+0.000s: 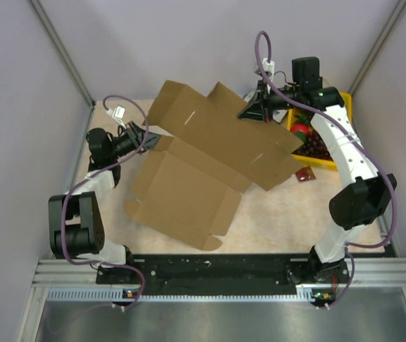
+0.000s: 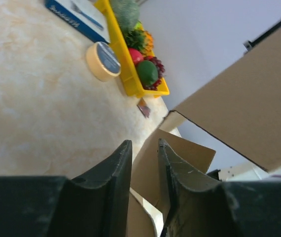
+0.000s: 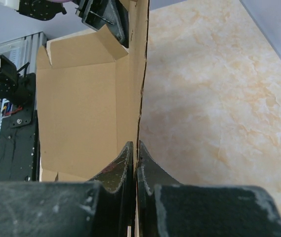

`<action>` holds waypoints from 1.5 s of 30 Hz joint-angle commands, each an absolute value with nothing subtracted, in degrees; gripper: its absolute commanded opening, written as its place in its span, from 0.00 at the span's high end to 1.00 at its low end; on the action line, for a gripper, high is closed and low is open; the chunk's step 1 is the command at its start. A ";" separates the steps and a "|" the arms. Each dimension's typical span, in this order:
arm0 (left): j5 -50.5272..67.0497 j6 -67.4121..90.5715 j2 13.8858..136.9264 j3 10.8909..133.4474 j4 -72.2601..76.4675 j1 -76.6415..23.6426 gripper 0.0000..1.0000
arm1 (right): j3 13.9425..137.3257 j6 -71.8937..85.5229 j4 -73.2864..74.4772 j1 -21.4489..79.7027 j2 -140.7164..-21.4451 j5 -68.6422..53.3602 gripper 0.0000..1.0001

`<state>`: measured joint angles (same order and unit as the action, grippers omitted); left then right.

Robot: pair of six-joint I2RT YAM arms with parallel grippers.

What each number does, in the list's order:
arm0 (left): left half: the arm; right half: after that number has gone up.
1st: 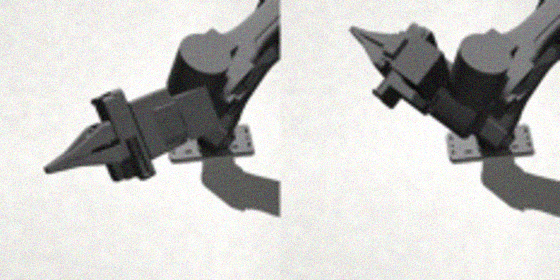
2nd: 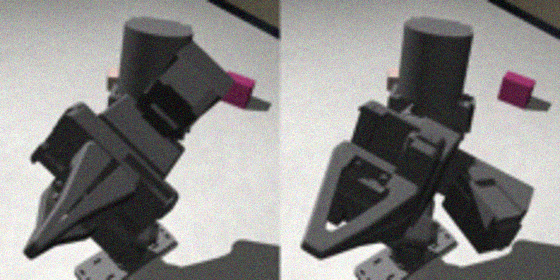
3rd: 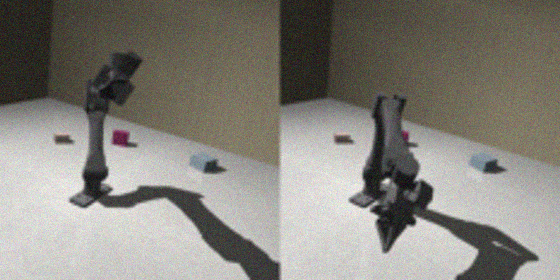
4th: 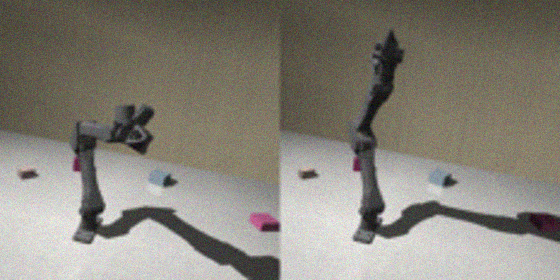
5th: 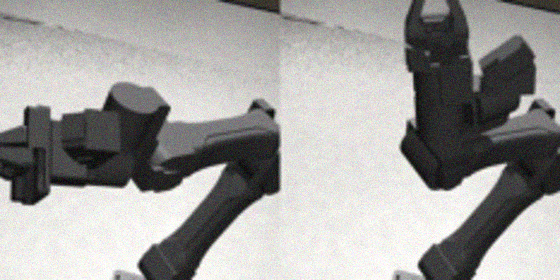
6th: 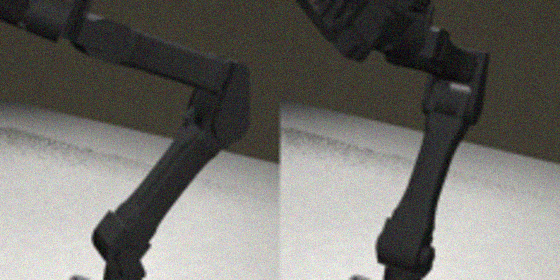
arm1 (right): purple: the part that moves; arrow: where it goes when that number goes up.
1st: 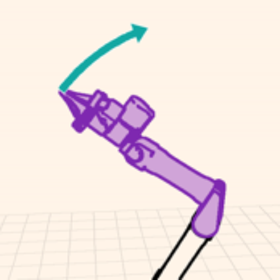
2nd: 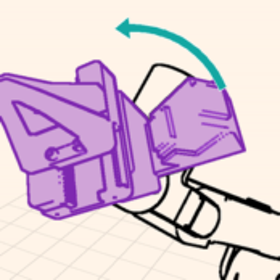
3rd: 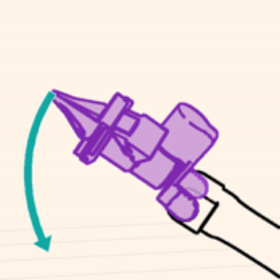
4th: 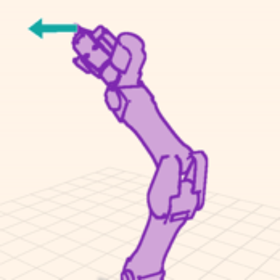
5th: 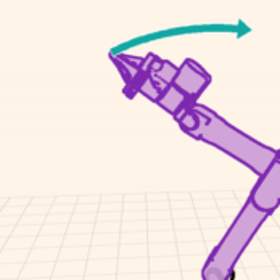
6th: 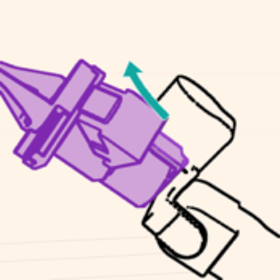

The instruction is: Fold the paper box

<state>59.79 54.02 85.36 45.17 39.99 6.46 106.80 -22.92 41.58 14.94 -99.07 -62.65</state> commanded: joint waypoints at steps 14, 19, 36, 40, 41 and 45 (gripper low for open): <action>56.01 36.29 81.39 46.31 25.59 -2.89 0.59 | 110.39 -22.50 38.58 14.24 -98.79 -67.15 1.00; 45.89 27.69 77.09 47.64 16.02 -5.27 0.64 | 110.48 -21.71 37.88 14.15 -98.18 -67.32 1.00; 25.40 36.90 71.01 33.93 29.42 -9.40 0.75 | 104.33 -21.53 36.65 21.87 -94.83 -40.84 1.00; 25.23 38.40 77.41 34.45 32.24 -9.93 0.76 | 103.36 -21.62 35.86 26.18 -95.53 -28.59 1.00; 24.79 38.50 78.21 34.02 33.30 -10.28 0.76 | 103.45 -21.62 35.60 26.63 -95.80 -24.91 1.00; 22.59 38.23 82.34 33.14 36.30 -10.37 0.75 | 102.66 -23.37 35.33 28.38 -96.42 -20.14 1.00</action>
